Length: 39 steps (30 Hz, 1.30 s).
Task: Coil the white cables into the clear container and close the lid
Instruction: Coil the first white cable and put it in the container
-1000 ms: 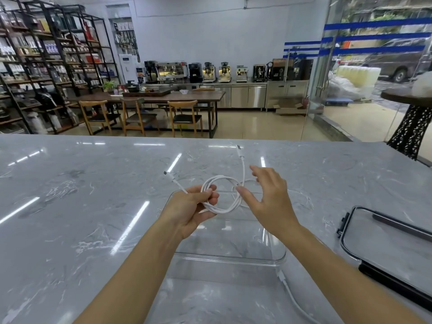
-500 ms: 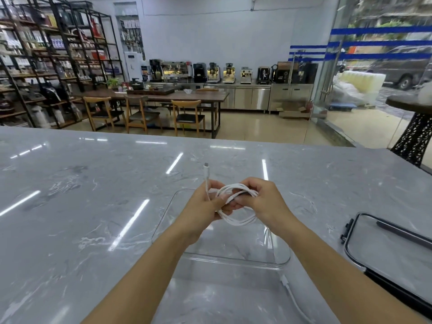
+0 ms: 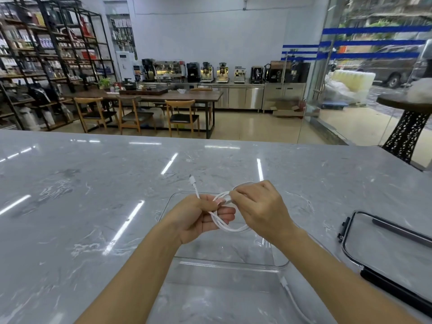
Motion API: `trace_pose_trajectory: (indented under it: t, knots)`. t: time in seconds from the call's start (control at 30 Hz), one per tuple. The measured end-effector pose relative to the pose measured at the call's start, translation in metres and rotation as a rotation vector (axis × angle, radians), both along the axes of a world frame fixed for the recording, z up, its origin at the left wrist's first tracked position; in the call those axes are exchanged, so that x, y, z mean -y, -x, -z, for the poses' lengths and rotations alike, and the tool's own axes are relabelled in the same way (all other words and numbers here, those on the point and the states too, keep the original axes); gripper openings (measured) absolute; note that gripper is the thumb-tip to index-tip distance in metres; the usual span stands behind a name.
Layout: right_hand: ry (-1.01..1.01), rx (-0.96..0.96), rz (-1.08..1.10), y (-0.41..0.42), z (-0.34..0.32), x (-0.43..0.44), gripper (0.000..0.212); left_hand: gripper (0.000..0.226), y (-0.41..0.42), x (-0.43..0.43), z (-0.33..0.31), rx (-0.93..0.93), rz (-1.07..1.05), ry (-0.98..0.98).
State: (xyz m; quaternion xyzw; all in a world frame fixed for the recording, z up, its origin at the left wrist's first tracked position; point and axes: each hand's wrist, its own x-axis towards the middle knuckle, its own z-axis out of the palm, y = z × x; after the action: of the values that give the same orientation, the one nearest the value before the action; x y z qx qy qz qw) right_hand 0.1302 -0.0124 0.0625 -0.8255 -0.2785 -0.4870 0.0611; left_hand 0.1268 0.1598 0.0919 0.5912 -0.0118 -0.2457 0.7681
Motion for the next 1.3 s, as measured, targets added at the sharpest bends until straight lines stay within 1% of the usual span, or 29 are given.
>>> trace_pose_trajectory:
  t: [0.07, 0.1, 0.17, 0.23, 0.27, 0.3, 0.33, 0.37, 0.4, 0.43, 0.47, 0.5, 0.53, 0.57, 0.6, 0.63, 0.7, 0.77, 0.8, 0.83, 0.87, 0.9, 0.97, 1.03, 1.1, 1.13, 1.17, 1.2, 1.3]
  knots:
    - [-0.020, -0.032, -0.045, -0.001, 0.000, 0.003, 0.010, 0.022, -0.001, 0.000, 0.000, -0.069, 0.021, 0.076]
    - [-0.097, -0.095, -0.070, -0.001, 0.000, 0.002, 0.009, 0.019, -0.002, 0.001, 0.000, -0.091, 0.010, 0.092]
    - [-0.415, -0.303, -0.117, 0.004, -0.005, -0.005, 0.012, 0.014, -0.004, 0.004, -0.001, -0.114, -0.049, 0.106]
    - [-0.767, -0.529, -0.149, 0.010, -0.012, -0.011, 0.007, 0.012, -0.006, 0.009, -0.002, -0.081, -0.153, 0.100]
    - [-0.887, -0.614, -0.165, 0.012, -0.014, -0.013, 0.006, 0.020, -0.007, 0.012, -0.001, -0.018, -0.236, 0.050]
    - [-0.944, -0.648, -0.172, 0.013, -0.015, -0.015, 0.007, 0.036, -0.007, 0.014, 0.002, 0.085, -0.329, -0.064]
    - [-0.934, -0.633, -0.162, 0.013, -0.014, -0.016, 0.007, 0.049, -0.008, 0.016, 0.006, 0.218, -0.409, -0.234]
    - [-0.887, -0.601, -0.150, 0.014, -0.014, -0.017, 0.006, 0.050, -0.006, 0.019, 0.009, 0.372, -0.452, -0.436]
    - [-0.846, -0.576, -0.146, 0.014, -0.013, -0.017, 0.005, 0.040, -0.005, 0.021, 0.012, 0.527, -0.443, -0.630]
    - [-0.827, -0.563, -0.147, 0.014, -0.013, -0.017, 0.004, 0.031, -0.003, 0.023, 0.014, 0.652, -0.378, -0.784]
    - [-0.834, -0.565, -0.151, 0.014, -0.013, -0.016, 0.004, 0.032, -0.003, 0.024, 0.018, 0.740, -0.282, -0.882]
    - [-0.845, -0.578, -0.154, 0.014, -0.013, -0.014, 0.003, 0.034, -0.004, 0.025, 0.020, 0.784, -0.184, -0.936]
    - [-0.850, -0.594, -0.155, 0.015, -0.013, -0.011, 0.003, 0.031, -0.005, 0.024, 0.021, 0.790, -0.114, -0.960]
    - [-0.844, -0.607, -0.154, 0.015, -0.012, -0.009, 0.004, 0.025, -0.006, 0.023, 0.020, 0.778, -0.062, -0.946]
    - [-0.841, -0.622, -0.153, 0.016, -0.011, -0.008, 0.005, 0.015, -0.007, 0.021, 0.018, 0.738, -0.028, -0.875]
    - [-0.850, -0.647, -0.147, 0.017, -0.010, -0.009, 0.007, 0.008, -0.008, 0.020, 0.016, 0.663, -0.015, -0.760]
    - [-0.903, -0.701, -0.124, 0.018, -0.010, -0.010, 0.014, 0.013, -0.008, 0.017, 0.012, 0.464, 0.013, -0.481]
    - [-0.967, -0.758, -0.129, 0.018, -0.013, -0.009, 0.020, 0.019, -0.006, 0.013, 0.010, 0.292, 0.126, -0.214]
    - [-0.993, -0.795, -0.154, 0.018, -0.015, -0.009, 0.023, 0.024, -0.005, 0.011, 0.009, 0.252, 0.182, -0.118]
    - [-1.019, -0.836, -0.187, 0.018, -0.017, -0.009, 0.024, 0.029, -0.005, 0.010, 0.010, 0.240, 0.209, -0.062]
    - [-1.038, -0.871, -0.212, 0.018, -0.018, -0.009, 0.025, 0.031, -0.004, 0.011, 0.011, 0.254, 0.201, -0.061]
    - [-1.046, -0.891, -0.221, 0.017, -0.019, -0.009, 0.024, 0.027, -0.004, 0.014, 0.011, 0.285, 0.149, -0.102]
    - [-1.054, -0.903, -0.220, 0.015, -0.021, -0.010, 0.020, 0.012, -0.001, 0.021, 0.013, 0.373, -0.024, -0.234]
    - [-1.074, -0.916, -0.235, 0.014, -0.022, -0.010, 0.010, 0.026, -0.001, 0.026, 0.013, 0.441, -0.198, -0.350]
    - [-1.066, -0.924, -0.240, 0.014, -0.021, -0.010, 0.007, 0.034, -0.001, 0.026, 0.014, 0.484, -0.275, -0.423]
    - [-1.052, -0.923, -0.231, 0.015, -0.020, -0.010, 0.007, 0.033, 0.000, 0.025, 0.014, 0.475, -0.279, -0.438]
    - [-1.032, -0.920, -0.217, 0.015, -0.019, -0.012, 0.007, 0.030, 0.001, 0.024, 0.014, 0.427, -0.279, -0.436]
    - [-1.016, -0.918, -0.204, 0.015, -0.018, -0.013, 0.007, 0.028, 0.002, 0.024, 0.013, 0.355, -0.273, -0.409]
    - [-1.004, -0.932, -0.197, 0.015, -0.015, -0.014, 0.018, 0.026, -0.002, 0.018, 0.008, 0.136, -0.186, -0.268]
